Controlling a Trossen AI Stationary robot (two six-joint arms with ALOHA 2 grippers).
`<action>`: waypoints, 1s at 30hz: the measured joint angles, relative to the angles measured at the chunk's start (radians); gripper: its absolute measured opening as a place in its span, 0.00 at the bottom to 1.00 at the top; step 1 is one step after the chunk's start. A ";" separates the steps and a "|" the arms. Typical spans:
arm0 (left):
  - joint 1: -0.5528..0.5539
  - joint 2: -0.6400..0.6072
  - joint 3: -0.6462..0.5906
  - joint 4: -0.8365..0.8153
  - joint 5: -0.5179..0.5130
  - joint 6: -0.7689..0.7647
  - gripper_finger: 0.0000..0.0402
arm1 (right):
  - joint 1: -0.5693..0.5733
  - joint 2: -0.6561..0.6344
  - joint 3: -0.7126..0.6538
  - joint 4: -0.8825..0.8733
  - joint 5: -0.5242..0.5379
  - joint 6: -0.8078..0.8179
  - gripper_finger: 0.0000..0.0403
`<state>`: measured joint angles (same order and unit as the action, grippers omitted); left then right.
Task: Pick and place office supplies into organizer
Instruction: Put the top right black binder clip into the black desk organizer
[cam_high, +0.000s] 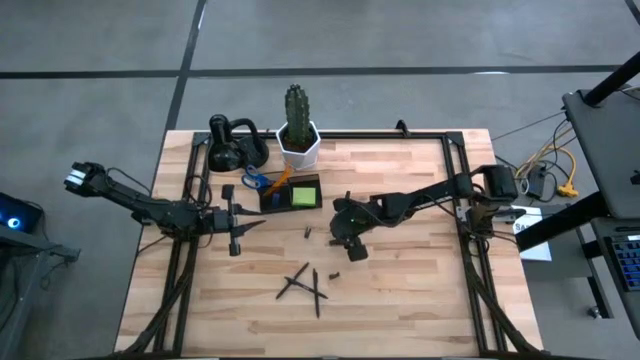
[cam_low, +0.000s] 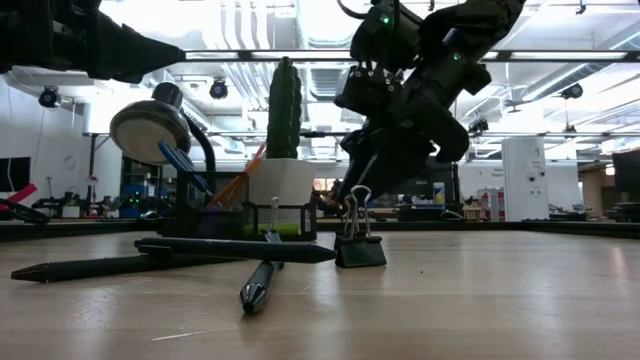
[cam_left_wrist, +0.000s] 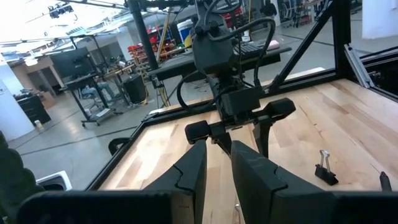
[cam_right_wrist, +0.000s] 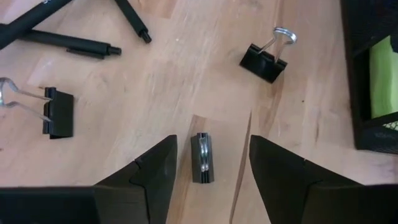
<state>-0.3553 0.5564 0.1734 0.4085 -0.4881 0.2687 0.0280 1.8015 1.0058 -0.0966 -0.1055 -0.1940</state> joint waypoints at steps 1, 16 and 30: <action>0.000 0.000 0.000 0.000 0.000 0.000 0.15 | 0.000 0.000 0.000 -0.003 0.000 0.000 0.47; 0.000 -0.001 0.000 0.000 0.000 0.000 0.15 | 0.000 0.011 -0.003 -0.002 0.001 0.022 0.38; 0.000 -0.001 0.000 0.000 0.000 0.000 0.15 | 0.000 0.011 -0.003 -0.003 0.001 0.035 0.15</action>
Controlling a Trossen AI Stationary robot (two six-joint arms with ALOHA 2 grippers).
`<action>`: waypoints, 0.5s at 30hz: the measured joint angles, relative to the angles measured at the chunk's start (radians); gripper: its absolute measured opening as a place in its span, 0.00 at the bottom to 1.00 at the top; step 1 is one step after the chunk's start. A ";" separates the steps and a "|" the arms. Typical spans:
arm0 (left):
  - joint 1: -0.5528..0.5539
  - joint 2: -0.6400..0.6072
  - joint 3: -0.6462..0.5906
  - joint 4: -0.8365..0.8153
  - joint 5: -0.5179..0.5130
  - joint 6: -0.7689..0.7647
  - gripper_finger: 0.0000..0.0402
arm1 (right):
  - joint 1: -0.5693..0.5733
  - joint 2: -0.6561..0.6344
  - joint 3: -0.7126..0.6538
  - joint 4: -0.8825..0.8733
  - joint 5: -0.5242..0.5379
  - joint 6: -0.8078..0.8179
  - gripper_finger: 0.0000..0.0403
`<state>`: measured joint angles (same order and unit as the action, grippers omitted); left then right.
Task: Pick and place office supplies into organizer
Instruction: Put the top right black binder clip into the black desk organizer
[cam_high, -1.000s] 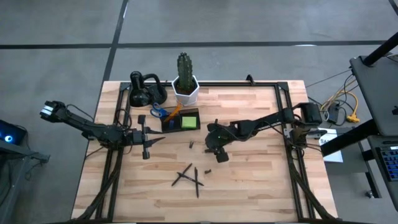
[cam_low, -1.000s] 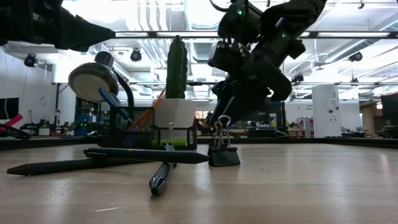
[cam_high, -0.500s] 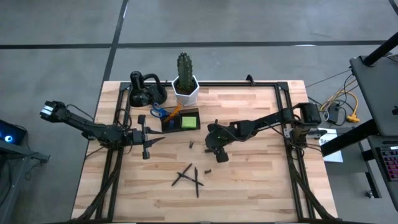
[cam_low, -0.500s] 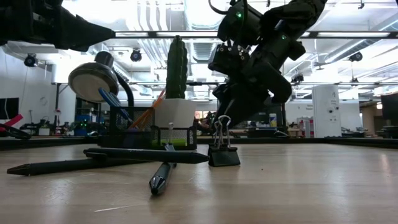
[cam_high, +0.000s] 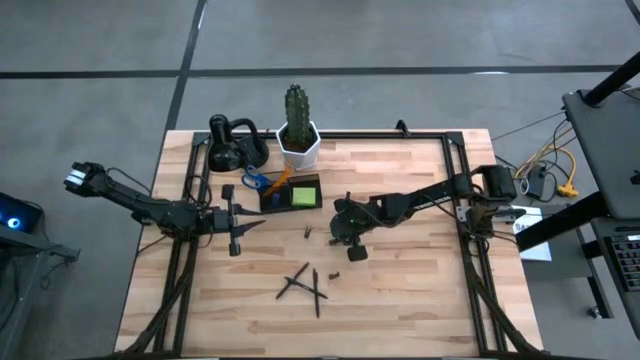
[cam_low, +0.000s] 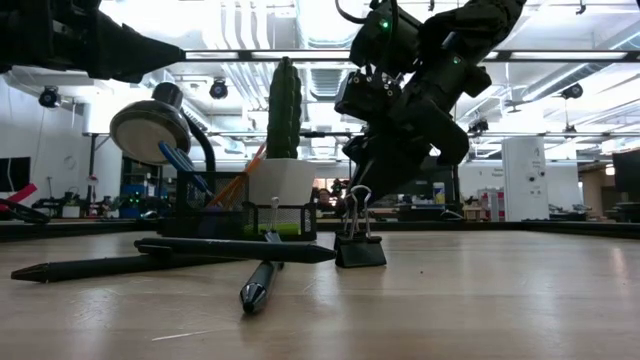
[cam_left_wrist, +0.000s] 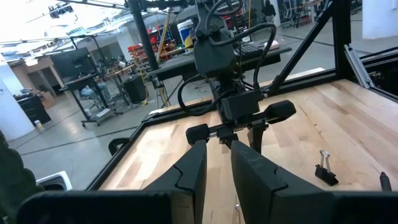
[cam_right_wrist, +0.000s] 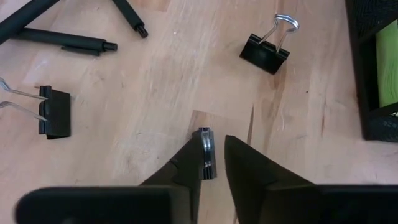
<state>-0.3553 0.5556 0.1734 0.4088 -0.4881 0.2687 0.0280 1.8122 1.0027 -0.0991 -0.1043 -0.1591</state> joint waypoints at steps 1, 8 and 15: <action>0.000 0.000 0.000 0.000 0.000 0.000 0.15 | 0.000 0.000 0.000 0.000 0.000 0.000 0.13; 0.000 0.000 0.000 0.000 0.000 0.000 0.15 | 0.000 0.000 0.000 -0.001 0.000 0.002 0.03; 0.000 0.000 0.000 0.000 0.000 0.000 0.15 | 0.000 -0.002 0.009 0.000 0.000 0.002 0.02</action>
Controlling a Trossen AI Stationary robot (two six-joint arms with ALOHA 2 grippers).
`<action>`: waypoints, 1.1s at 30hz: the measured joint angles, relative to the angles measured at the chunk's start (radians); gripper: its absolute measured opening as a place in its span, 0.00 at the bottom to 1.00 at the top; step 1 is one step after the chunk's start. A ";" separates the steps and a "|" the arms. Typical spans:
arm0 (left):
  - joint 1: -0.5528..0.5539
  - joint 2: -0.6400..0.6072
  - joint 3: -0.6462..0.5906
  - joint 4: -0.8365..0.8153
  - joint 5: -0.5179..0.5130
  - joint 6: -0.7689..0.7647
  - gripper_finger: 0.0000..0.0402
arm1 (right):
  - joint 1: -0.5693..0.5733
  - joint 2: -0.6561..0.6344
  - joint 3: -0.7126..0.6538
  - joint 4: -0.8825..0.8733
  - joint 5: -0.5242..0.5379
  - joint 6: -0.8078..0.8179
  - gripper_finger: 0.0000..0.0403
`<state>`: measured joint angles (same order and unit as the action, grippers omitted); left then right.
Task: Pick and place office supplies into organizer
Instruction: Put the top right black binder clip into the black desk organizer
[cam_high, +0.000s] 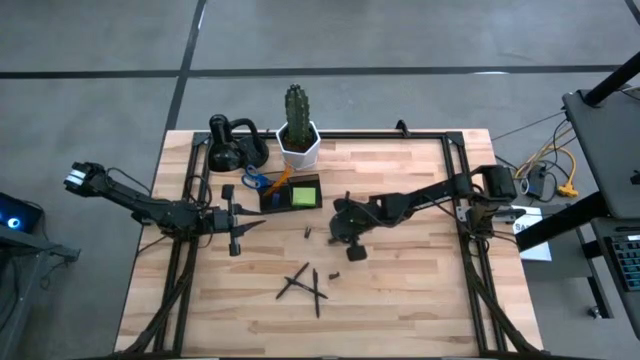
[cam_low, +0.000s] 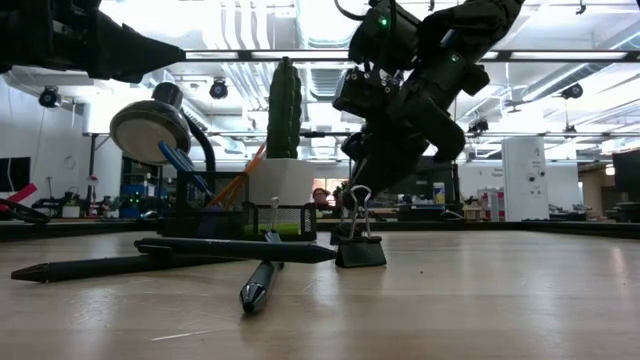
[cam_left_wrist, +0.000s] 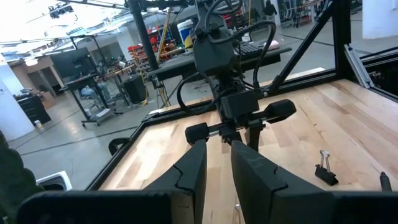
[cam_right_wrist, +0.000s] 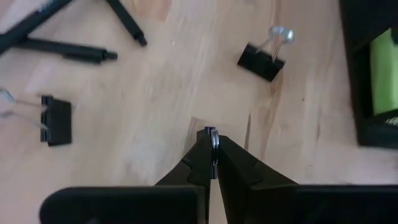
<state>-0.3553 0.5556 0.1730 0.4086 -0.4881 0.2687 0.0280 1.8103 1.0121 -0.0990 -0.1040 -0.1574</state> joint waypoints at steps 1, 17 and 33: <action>0.000 0.000 0.000 0.000 0.000 0.000 0.15 | 0.000 -0.001 0.007 -0.002 0.000 -0.001 0.02; 0.000 0.000 -0.001 -0.001 0.000 0.000 0.15 | 0.000 -0.003 0.181 -0.066 0.002 -0.058 0.02; 0.000 0.002 -0.001 0.000 0.000 0.000 0.15 | -0.027 0.046 0.136 0.413 -0.002 -0.196 0.02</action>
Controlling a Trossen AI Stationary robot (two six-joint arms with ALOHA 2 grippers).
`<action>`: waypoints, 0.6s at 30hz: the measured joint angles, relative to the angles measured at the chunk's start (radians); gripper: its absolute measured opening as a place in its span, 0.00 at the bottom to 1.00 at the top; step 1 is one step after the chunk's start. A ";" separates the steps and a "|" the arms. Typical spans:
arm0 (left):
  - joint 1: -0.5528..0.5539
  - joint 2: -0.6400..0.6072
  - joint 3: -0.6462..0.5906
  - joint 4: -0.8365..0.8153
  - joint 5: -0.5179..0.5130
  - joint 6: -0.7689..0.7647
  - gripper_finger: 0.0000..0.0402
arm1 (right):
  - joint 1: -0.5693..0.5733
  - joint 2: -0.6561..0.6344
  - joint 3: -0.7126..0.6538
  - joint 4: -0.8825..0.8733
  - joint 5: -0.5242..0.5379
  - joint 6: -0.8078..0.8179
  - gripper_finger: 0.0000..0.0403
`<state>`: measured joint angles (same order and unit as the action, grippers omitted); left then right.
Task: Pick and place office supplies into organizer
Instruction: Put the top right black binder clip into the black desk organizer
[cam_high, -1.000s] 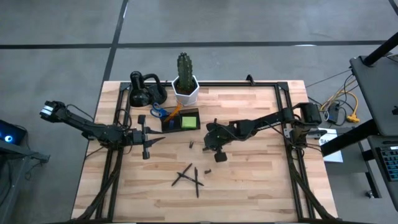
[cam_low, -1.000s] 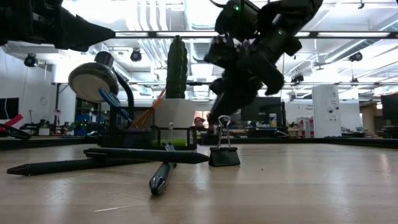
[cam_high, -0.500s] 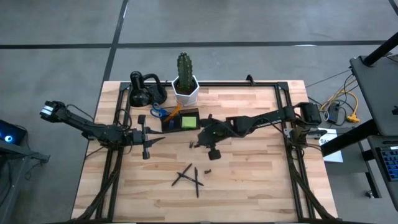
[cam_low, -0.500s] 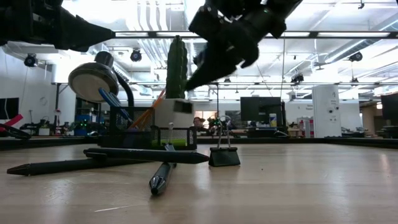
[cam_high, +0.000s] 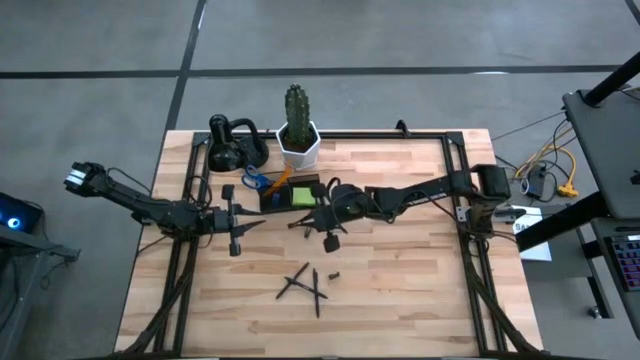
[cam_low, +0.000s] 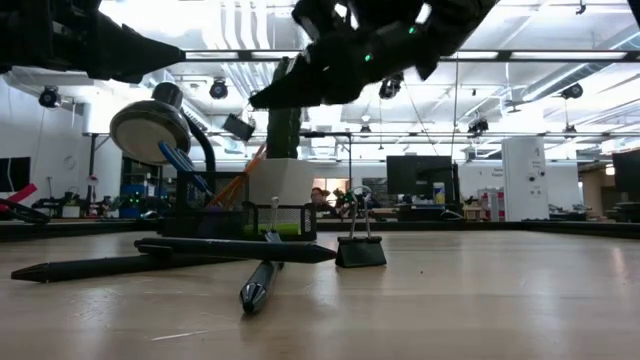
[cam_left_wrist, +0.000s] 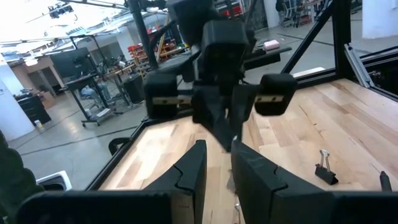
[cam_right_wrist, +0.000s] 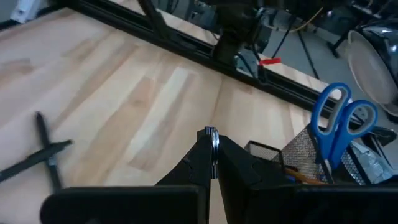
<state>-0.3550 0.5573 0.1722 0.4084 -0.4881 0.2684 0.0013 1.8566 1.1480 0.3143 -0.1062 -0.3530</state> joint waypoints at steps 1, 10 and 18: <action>0.000 0.001 0.000 -0.001 0.000 0.000 0.15 | -0.006 0.010 0.002 0.015 0.000 -0.002 0.02; 0.000 0.010 -0.001 0.001 0.001 0.000 0.15 | -0.087 0.080 0.051 0.089 -0.060 0.000 0.02; 0.000 0.011 -0.001 0.002 0.000 0.000 0.15 | -0.144 0.205 0.196 0.042 -0.108 0.031 0.02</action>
<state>-0.3550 0.5688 0.1715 0.4104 -0.4876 0.2684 -0.1423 2.0617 1.3443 0.3568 -0.2142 -0.3218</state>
